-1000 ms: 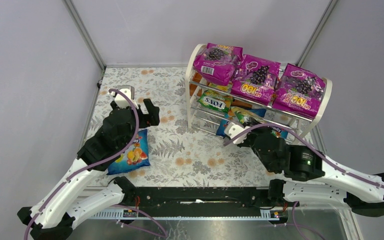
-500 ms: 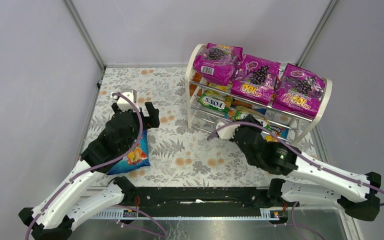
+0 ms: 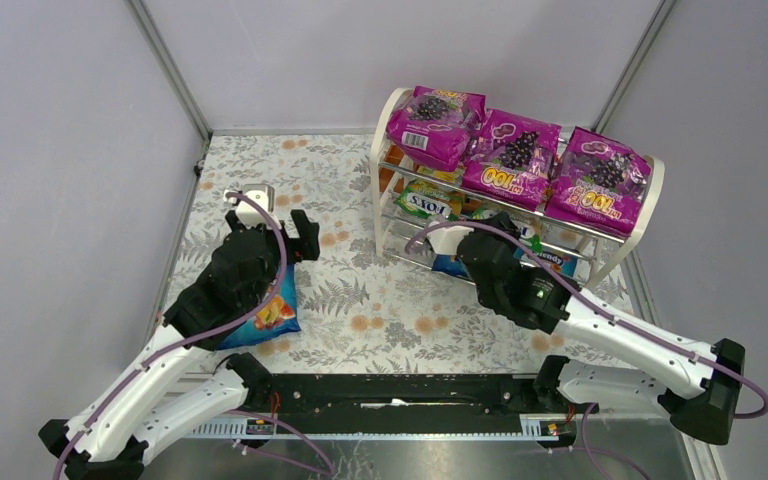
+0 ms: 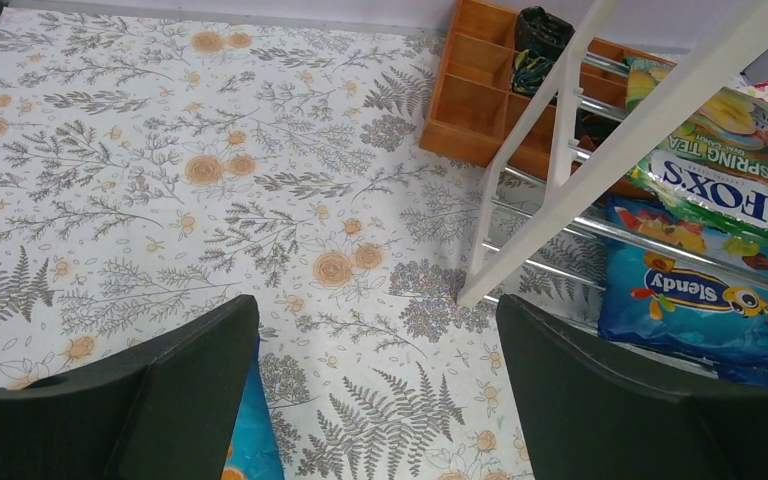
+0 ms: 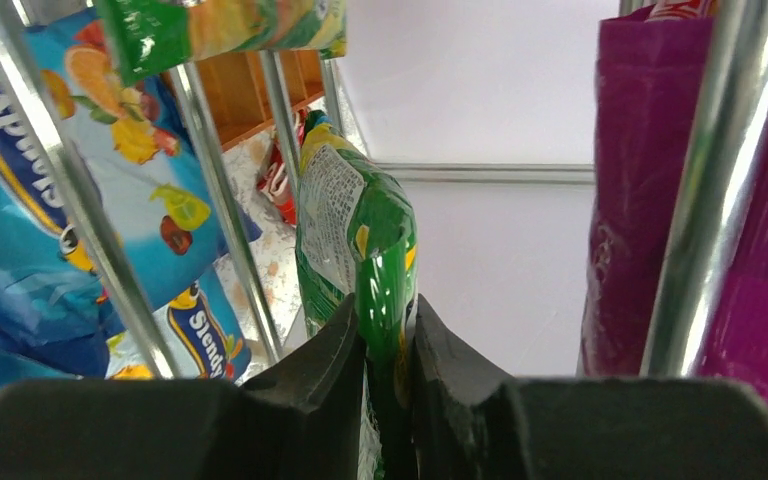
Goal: Place and organize the candy bags onto the shelf
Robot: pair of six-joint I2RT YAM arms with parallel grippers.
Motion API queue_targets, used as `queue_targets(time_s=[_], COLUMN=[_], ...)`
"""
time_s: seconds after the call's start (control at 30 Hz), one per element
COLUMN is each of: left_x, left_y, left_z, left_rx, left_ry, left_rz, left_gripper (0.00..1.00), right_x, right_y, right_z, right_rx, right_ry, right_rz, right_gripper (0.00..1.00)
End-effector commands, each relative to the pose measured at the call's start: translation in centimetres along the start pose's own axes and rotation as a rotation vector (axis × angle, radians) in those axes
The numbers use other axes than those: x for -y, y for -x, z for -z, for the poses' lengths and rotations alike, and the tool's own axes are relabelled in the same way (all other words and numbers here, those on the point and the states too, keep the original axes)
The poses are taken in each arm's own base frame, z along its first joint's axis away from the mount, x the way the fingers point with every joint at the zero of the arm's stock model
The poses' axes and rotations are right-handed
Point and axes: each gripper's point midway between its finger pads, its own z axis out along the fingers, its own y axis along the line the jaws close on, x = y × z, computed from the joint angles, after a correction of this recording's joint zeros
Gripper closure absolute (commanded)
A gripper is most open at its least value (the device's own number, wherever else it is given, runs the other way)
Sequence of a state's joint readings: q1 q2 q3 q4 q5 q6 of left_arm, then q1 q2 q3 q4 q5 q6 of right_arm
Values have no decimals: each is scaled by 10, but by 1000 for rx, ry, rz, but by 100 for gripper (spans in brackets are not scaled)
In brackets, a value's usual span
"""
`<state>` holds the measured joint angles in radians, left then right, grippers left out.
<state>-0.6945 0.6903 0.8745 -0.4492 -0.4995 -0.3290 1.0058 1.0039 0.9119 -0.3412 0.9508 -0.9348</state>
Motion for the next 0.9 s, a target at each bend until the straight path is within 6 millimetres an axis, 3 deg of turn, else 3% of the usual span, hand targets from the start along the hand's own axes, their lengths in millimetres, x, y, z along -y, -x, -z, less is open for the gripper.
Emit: queue_targets(time_s=[0.0,0.23,0.43,0.63,0.87], left_x=[5,1,0,0,1], left_y=[16,18,19,22,24], left_z=[1,5,8,12,15], left_rx=[61,79,88,103,110], left_ry=[-34,-27,-33,-44,-59], left_rz=[27,32,35,44,51], left_gripper=[7,2,2,2,2], right_x=[33,32,34,33,13], right_y=[1,-4,2,-4,-6], right_z=[-10,-37,-53,-66,-78], right_rx=[-30,-81,-87,-119,-71], right_ry=[-103,-135,-152,-171,-90], right_rz=[-49,-6,17,83,82], right_gripper=[100,100,100,100,98])
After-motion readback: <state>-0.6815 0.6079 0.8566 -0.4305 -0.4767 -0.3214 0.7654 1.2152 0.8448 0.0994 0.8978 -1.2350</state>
